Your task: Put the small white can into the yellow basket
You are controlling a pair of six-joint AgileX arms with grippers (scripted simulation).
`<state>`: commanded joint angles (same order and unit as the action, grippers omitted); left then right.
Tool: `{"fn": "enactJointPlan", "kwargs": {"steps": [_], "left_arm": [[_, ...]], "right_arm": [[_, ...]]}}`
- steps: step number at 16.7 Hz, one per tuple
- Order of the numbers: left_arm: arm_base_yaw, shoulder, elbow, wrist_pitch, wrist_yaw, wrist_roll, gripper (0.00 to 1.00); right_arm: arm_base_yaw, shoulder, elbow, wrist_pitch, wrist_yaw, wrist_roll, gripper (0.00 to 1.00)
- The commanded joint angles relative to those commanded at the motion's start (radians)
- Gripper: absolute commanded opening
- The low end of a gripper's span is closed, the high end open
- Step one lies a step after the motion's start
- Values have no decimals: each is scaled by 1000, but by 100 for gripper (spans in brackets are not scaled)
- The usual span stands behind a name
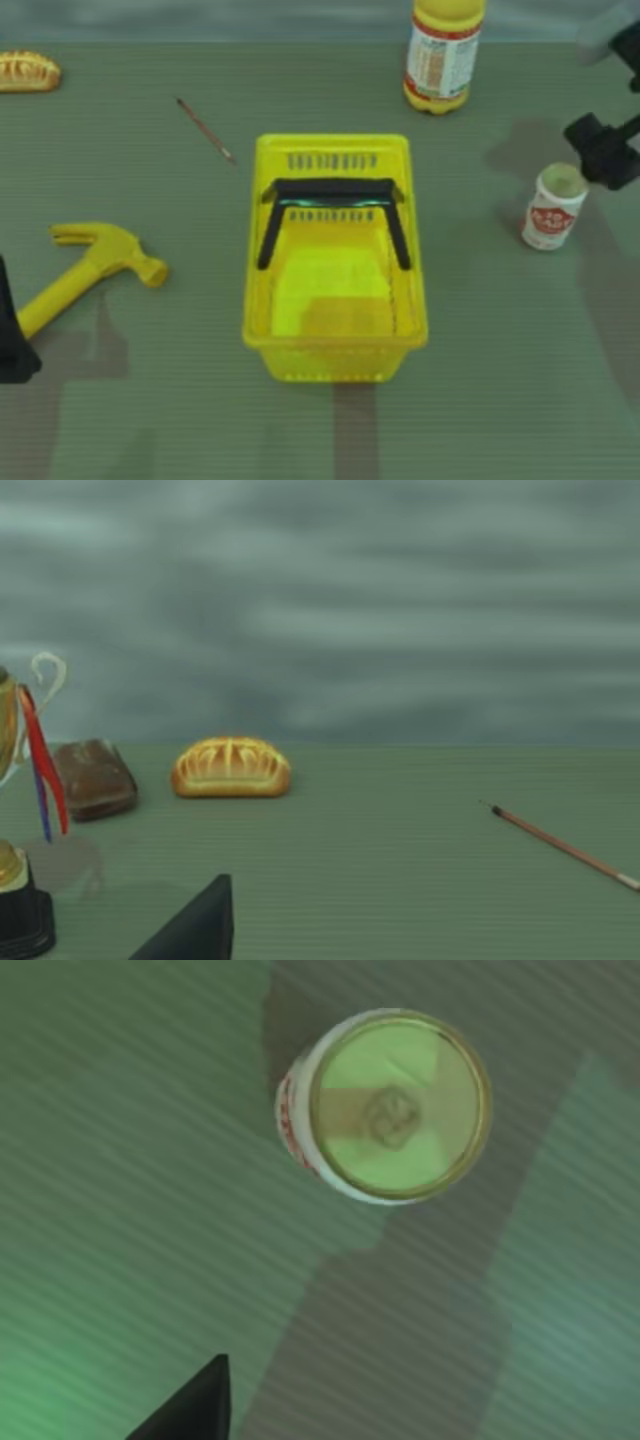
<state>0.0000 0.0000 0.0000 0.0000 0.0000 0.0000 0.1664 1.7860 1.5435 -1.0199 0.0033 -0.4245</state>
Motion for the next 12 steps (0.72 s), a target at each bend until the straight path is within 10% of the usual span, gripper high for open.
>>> {"fn": "enactJointPlan", "kwargs": {"steps": [12], "left_arm": [[0,0,0,0,0,0,100]], "right_arm": [[44,483,431,-255,1,-112,100]]}}
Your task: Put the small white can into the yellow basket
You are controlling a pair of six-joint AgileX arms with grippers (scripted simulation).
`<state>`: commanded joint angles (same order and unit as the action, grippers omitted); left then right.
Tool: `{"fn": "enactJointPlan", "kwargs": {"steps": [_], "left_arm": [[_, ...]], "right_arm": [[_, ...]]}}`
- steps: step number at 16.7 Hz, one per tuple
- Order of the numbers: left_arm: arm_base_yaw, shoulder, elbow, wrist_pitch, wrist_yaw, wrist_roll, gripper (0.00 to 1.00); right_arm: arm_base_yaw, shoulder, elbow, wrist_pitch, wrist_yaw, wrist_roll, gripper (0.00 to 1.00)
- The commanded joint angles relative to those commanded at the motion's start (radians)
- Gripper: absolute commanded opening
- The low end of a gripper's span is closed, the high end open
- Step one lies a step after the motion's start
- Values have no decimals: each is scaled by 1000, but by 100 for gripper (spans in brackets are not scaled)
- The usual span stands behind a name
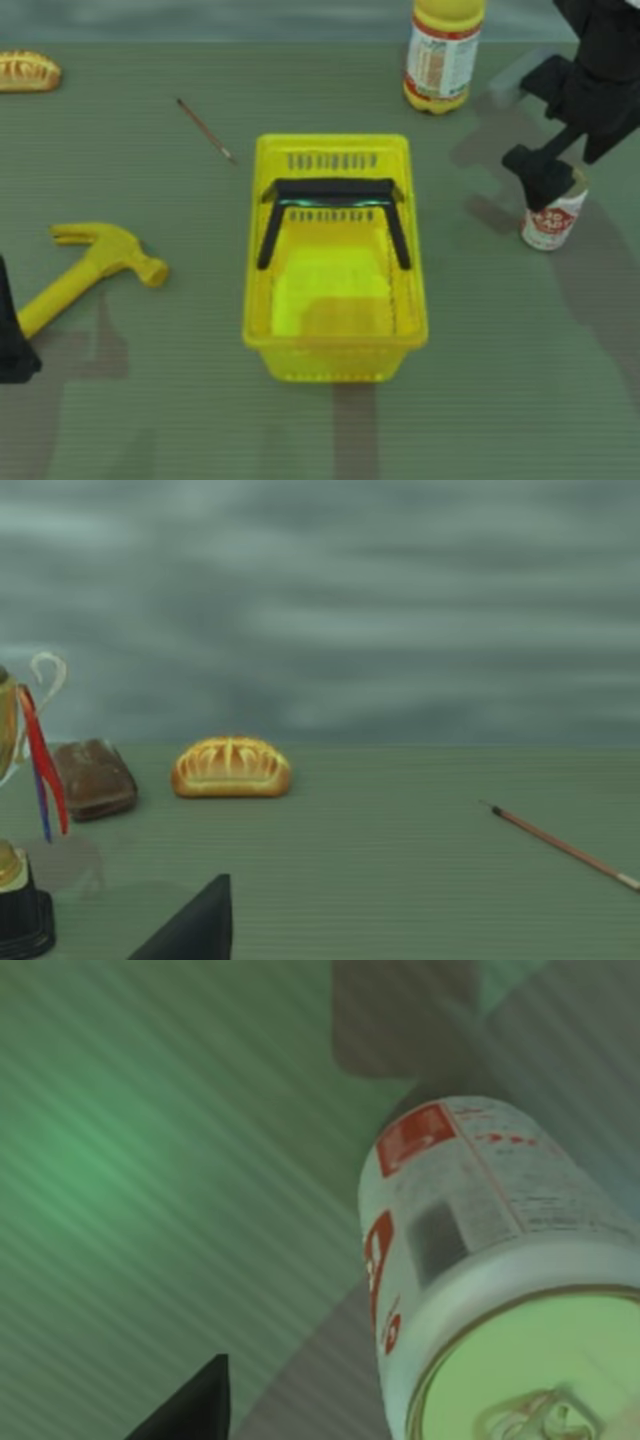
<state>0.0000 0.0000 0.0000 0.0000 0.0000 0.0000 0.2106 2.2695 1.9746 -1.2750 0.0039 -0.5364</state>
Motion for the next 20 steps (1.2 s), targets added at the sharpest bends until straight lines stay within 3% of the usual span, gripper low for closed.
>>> {"fn": "enactJointPlan", "kwargs": {"steps": [14,20], "left_arm": [[0,0,0,0,0,0,100],[0,0,0,0,0,0,100]], "right_arm": [[1,33,-145,177,0,1,100],[1,33,-145,177,0,1,55]]}}
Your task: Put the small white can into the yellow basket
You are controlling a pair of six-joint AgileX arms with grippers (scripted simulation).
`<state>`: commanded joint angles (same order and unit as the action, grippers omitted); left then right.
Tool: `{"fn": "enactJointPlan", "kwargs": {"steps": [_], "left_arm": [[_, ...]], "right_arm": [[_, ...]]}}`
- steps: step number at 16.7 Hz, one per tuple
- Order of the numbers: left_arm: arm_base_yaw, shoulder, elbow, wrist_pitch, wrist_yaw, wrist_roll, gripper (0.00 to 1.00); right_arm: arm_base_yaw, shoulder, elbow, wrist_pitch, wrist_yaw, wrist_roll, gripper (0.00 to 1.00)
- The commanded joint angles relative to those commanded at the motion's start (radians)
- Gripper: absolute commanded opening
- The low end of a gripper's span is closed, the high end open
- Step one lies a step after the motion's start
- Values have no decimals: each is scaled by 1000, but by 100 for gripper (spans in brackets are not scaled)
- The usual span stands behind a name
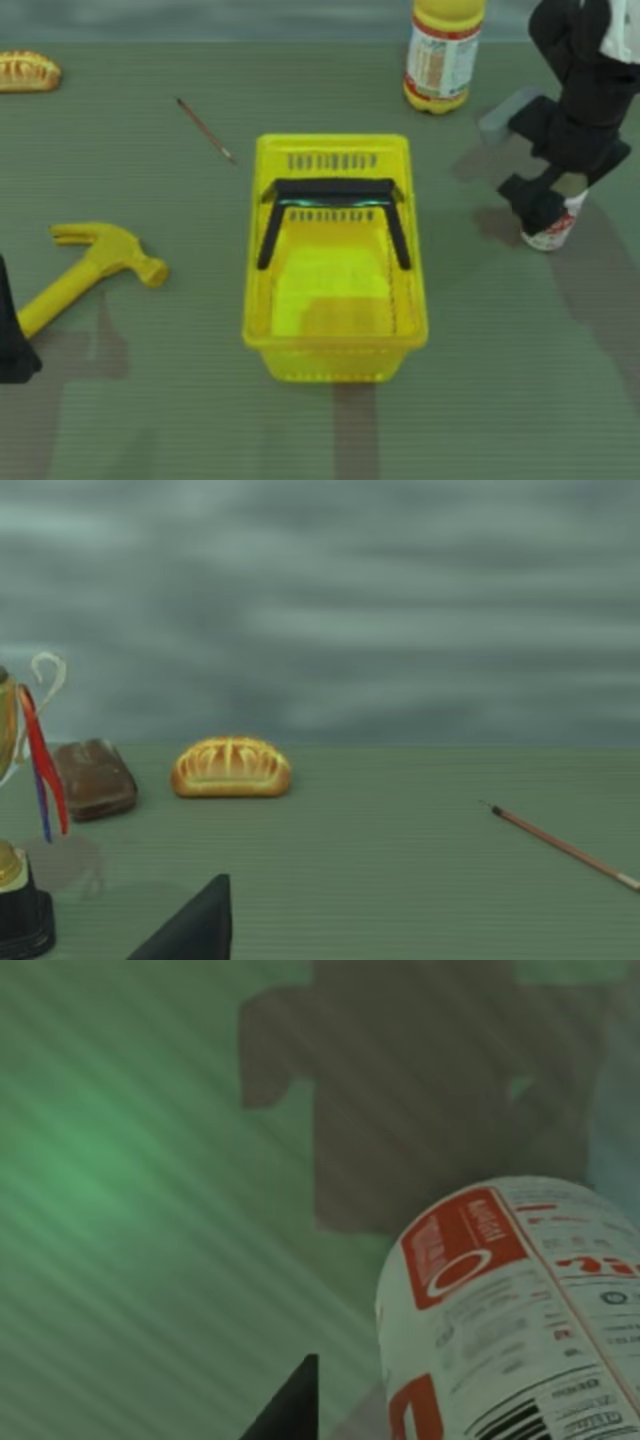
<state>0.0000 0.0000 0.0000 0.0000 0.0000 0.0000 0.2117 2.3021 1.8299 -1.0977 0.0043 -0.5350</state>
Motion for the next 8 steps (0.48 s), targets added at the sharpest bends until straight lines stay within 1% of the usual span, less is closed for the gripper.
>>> {"fn": "enactJointPlan", "kwargs": {"steps": [7,8], "left_arm": [[0,0,0,0,0,0,100],[0,0,0,0,0,0,100]], "right_arm": [[0,0,0,0,0,0,2],[0,0,0,0,0,0,0]]}}
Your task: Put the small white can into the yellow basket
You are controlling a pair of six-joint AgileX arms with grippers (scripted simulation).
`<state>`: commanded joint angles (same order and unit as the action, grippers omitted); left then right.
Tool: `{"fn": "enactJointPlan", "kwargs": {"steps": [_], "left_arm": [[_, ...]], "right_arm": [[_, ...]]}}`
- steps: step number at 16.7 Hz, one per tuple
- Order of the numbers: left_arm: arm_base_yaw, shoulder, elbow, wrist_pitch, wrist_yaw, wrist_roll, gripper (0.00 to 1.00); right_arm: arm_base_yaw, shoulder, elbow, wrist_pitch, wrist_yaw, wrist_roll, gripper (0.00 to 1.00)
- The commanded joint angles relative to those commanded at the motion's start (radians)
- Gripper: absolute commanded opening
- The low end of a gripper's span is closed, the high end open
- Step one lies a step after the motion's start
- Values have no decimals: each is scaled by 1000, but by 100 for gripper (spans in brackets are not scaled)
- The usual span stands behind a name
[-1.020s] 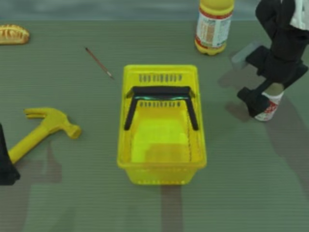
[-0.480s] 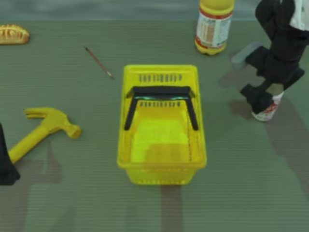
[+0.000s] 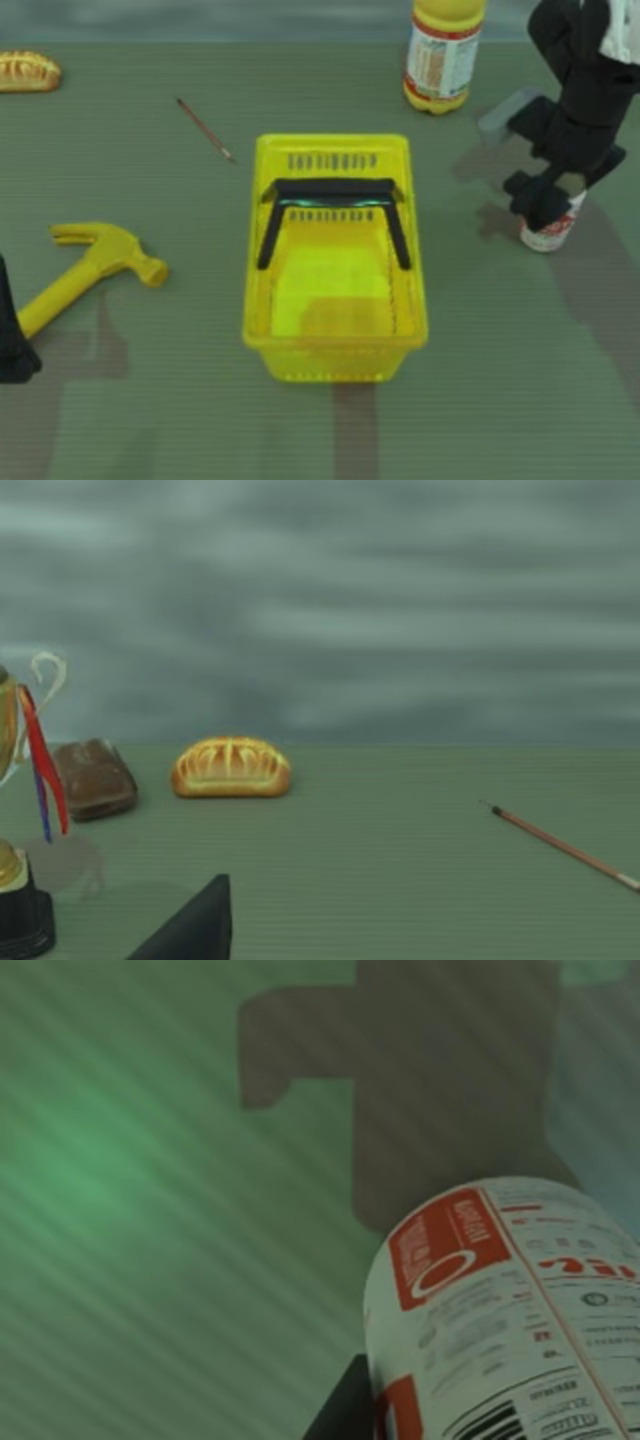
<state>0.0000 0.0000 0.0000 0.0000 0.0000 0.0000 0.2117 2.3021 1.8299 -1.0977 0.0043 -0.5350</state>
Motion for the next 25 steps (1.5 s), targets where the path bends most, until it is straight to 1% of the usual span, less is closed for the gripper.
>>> {"fn": "enactJointPlan", "kwargs": {"steps": [9,10,11,13,15,16,18,20,25], "left_arm": [[0,0,0,0,0,0,100],[0,0,0,0,0,0,100],[0,0,0,0,0,0,100],[0,0,0,0,0,0,100],[0,0,0,0,0,0,100],[0,0,0,0,0,0,100],[0,0,0,0,0,0,100],[0,0,0,0,0,0,100],[0,0,0,0,0,0,100]], "right_arm": [[-3,-2,0,0,0,1,0],[-1,-2,-2,10,-7,3,0],[2,-4,-7,31,-22,8,0],[11,-8,-24,105,-71,28,0],[20,-14,-51,222,-144,62,0],[25,-18,-69,296,-188,84,0],[35,-27,-111,469,-287,135,0],[46,-38,-161,667,-399,195,0],[75,-79,-309,1199,-698,359,0]]}}
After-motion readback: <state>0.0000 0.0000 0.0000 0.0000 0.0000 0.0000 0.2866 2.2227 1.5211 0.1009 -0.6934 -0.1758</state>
